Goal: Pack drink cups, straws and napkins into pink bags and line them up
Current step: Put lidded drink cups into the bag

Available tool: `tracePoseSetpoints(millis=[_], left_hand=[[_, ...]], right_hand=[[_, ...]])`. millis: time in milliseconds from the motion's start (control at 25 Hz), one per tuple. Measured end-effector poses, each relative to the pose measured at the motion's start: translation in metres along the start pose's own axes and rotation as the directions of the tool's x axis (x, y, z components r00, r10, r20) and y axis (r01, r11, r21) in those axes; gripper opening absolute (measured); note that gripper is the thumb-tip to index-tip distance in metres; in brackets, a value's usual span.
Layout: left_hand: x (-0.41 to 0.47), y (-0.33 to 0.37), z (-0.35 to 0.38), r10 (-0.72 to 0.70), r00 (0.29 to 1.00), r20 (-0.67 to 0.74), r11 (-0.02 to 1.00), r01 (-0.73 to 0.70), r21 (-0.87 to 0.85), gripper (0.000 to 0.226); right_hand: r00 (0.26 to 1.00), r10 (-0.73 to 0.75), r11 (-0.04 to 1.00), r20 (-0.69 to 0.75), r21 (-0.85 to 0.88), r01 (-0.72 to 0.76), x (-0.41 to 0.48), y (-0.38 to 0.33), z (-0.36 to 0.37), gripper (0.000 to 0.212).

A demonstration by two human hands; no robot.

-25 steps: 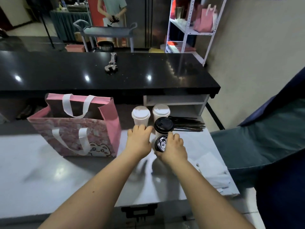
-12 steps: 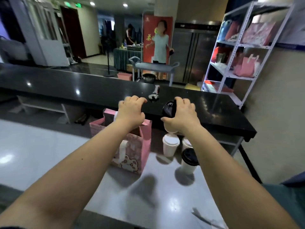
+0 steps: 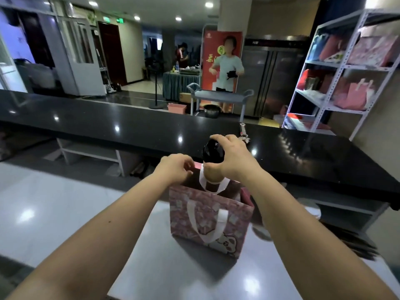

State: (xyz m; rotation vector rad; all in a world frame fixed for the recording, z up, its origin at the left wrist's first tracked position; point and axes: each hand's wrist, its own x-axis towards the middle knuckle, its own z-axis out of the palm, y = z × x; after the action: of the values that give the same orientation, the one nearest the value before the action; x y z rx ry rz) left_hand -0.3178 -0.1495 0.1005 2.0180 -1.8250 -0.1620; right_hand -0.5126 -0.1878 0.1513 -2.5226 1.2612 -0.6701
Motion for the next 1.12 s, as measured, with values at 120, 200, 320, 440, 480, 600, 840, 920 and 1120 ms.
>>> tracePoseSetpoints(millis=[120, 200, 320, 440, 480, 600, 840, 920, 1120], left_hand=[[0.02, -0.024, 0.009, 0.145, 0.978, 0.152, 0.982, -0.124, -0.142, 0.02], [0.035, -0.037, 0.014, 0.232, 0.944, 0.233, 0.969, -0.203, -0.14, 0.029], [0.045, -0.046, 0.018, 0.34, 0.885, 0.319, 0.937, -0.293, -0.189, 0.064], [0.044, -0.044, 0.019, 0.449, 0.837, 0.311, 0.884, -0.368, -0.287, 0.085], [0.047, -0.046, 0.021, 0.478, 0.818, 0.32, 0.872, -0.4, -0.281, 0.093], [0.048, -0.045, 0.028, 0.468, 0.807, 0.36, 0.883, -0.445, -0.149, 0.122], [0.039, -0.051, 0.042, 0.449, 0.792, 0.413, 0.88, -0.471, -0.053, 0.142], [0.033, -0.049, 0.041, 0.448, 0.789, 0.421, 0.867, -0.498, 0.012, 0.145], [0.009, -0.049, 0.038, 0.516, 0.778, 0.359, 0.806, -0.582, 0.104, 0.151]], right_hand=[[0.995, 0.094, 0.994, 0.013, -0.051, -0.094, 0.019, -0.004, 0.013, 0.079], [0.986, 0.168, 0.985, -0.01, -0.039, -0.169, 0.027, -0.006, 0.019, 0.077], [0.969, 0.233, 0.971, -0.081, -0.026, -0.236, 0.029, -0.013, 0.026, 0.076], [0.96, 0.232, 0.973, -0.157, 0.033, -0.23, 0.022, -0.023, 0.024, 0.075], [0.961, 0.232, 0.973, -0.152, 0.032, -0.23, 0.021, -0.026, 0.024, 0.075], [0.97, 0.242, 0.97, -0.016, 0.017, -0.242, 0.004, -0.03, 0.024, 0.074], [0.906, 0.303, 0.939, 0.296, -0.257, -0.23, -0.026, -0.012, 0.071, 0.076], [0.852, 0.368, 0.906, 0.373, -0.35, -0.239, -0.024, 0.002, 0.082, 0.082], [0.807, 0.43, 0.866, 0.405, -0.437, -0.243, 0.007, 0.026, 0.113, 0.101]])
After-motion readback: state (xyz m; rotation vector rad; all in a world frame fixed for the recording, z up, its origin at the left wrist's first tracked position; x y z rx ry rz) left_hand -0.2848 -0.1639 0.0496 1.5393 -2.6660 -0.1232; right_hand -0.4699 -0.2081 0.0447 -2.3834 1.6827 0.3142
